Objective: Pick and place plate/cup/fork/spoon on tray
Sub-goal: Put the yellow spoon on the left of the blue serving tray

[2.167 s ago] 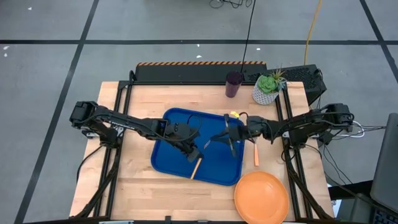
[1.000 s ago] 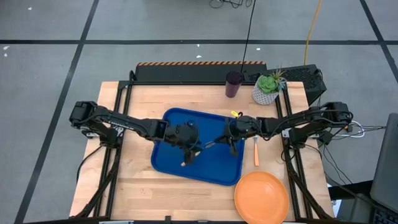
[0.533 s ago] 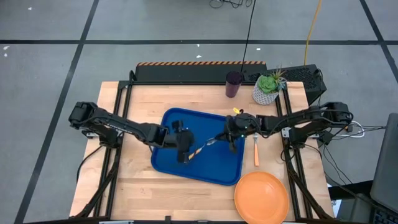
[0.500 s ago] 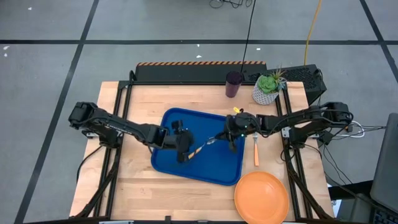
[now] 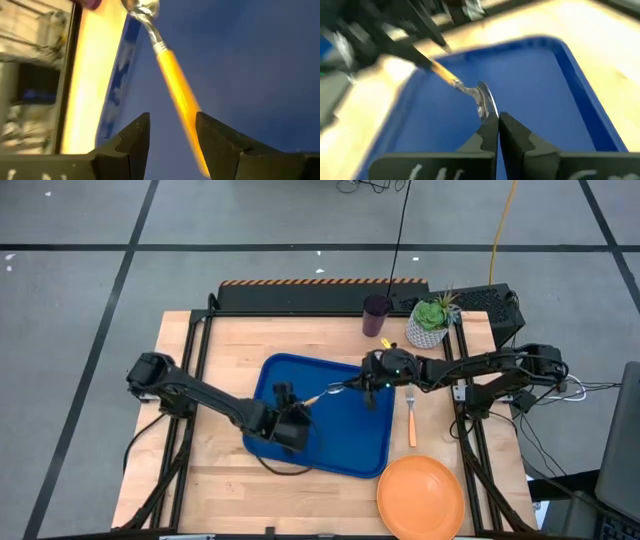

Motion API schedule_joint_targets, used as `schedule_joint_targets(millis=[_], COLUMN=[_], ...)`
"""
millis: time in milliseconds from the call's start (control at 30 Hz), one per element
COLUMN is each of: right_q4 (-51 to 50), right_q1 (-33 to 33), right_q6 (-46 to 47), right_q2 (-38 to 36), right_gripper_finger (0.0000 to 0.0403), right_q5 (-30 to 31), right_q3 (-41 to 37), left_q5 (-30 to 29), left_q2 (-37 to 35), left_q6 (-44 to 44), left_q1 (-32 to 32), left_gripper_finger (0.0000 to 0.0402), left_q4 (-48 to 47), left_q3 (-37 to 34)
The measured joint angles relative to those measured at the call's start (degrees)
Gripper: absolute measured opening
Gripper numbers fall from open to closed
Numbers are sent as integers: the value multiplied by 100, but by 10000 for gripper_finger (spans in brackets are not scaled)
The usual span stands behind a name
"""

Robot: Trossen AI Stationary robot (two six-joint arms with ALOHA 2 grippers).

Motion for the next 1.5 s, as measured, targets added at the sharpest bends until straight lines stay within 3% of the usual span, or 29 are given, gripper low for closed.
schedule_joint_targets(millis=[167, 467, 567, 700, 967, 1133, 1300, 1500], right_q4=[299, 317, 341, 347, 343, 349, 279, -213], right_q1=[-1, 86, 108, 109, 113, 114, 68, -14], right_q6=[261, 378, 401, 338, 241, 138, 70, -23], right_q2=[-2, -2, -2, -2, 0, 0, -2, -2], right_gripper_finger=[0, 0, 0, 1, 13, 44, 95, 160], right_q5=[-288, -284, -284, -300, -315, -310, -282, -295], right_q3=[-1, -3, -3, -3, -5, -5, -5, -5], left_q5=[-424, -520, -379, -62, 237, 580, 1299, 1697], left_q2=[495, 676, 684, 684, 675, 675, 678, 678], left_q6=[-135, -305, -737, -1011, -1147, -1409, -1773, -3003], left_q1=[24, 255, 347, 424, 431, 431, 417, 460], left_gripper_finger=[163, 162, 127, 29, 15, 13, 12, 12], left_q4=[-361, -856, -1106, -1358, -1385, -1386, -1396, -1814], left_q3=[584, 947, 934, 936, 936, 936, 927, 914])
